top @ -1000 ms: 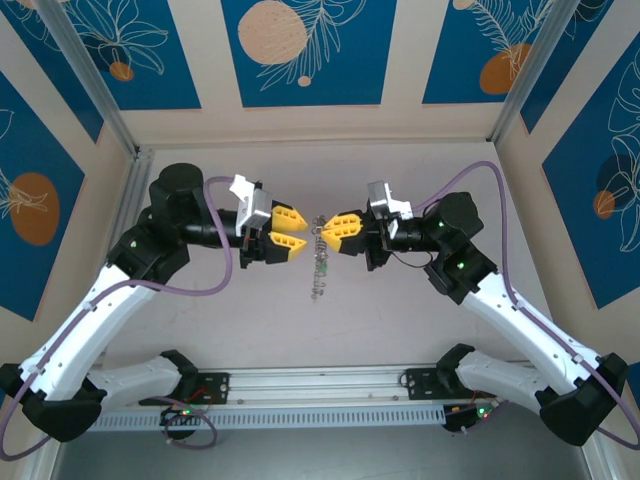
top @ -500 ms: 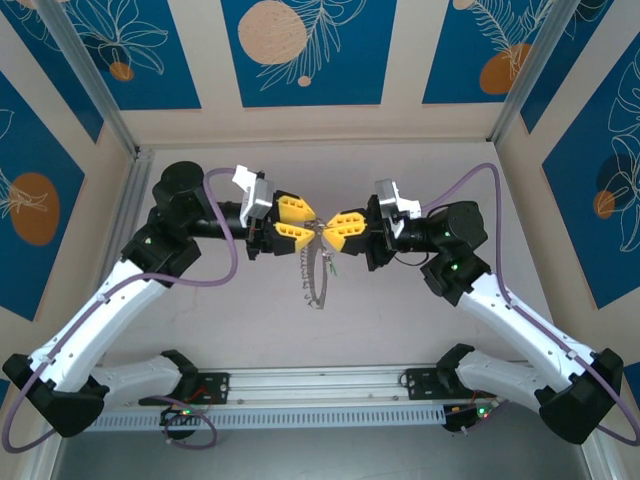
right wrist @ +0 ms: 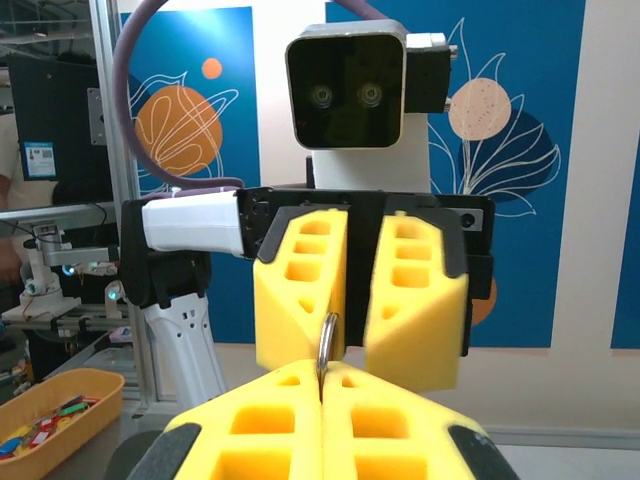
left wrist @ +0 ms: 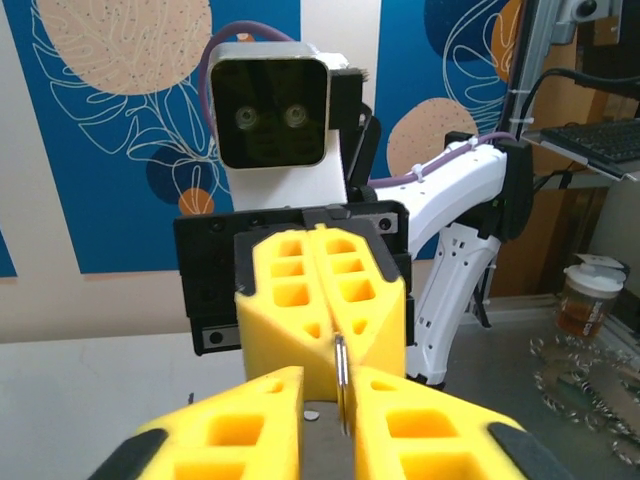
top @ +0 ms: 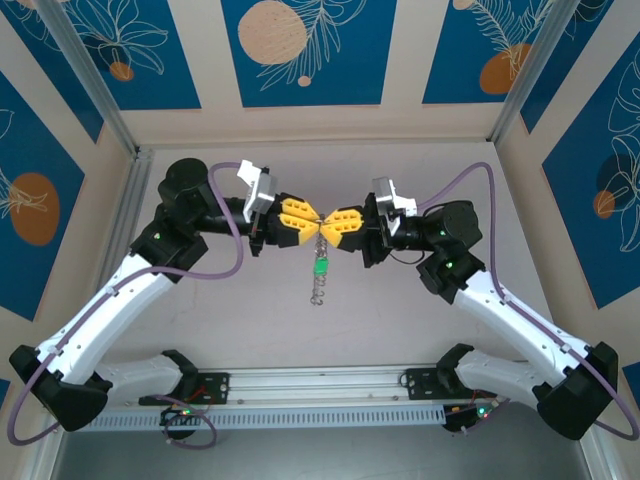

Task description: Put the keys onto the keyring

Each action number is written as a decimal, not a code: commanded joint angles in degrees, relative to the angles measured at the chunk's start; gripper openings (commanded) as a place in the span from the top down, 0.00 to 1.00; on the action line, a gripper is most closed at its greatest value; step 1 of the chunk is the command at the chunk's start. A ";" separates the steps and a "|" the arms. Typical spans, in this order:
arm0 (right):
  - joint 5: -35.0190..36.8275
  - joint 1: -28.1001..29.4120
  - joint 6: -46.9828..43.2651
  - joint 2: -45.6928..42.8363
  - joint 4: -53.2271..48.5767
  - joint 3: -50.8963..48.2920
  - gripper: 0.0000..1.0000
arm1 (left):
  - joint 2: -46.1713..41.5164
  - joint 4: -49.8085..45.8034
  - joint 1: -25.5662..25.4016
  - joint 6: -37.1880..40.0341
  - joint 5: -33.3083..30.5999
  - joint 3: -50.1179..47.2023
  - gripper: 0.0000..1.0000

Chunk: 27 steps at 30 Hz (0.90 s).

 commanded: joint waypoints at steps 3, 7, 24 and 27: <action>1.31 0.41 0.23 0.41 4.06 -0.09 1.00 | 0.05 0.63 -0.72 0.85 0.54 -0.79 1.00; 2.44 0.57 -1.93 -0.72 -2.19 0.74 0.82 | -0.43 -10.59 -0.77 10.98 -4.61 3.09 1.00; 15.89 1.61 -29.46 -11.51 -51.77 10.44 0.47 | 10.65 -54.21 -8.79 52.06 -21.45 29.28 1.00; 17.88 3.63 -33.48 -9.49 -55.50 12.94 0.49 | 11.67 -55.91 -9.51 52.72 -21.55 31.16 1.00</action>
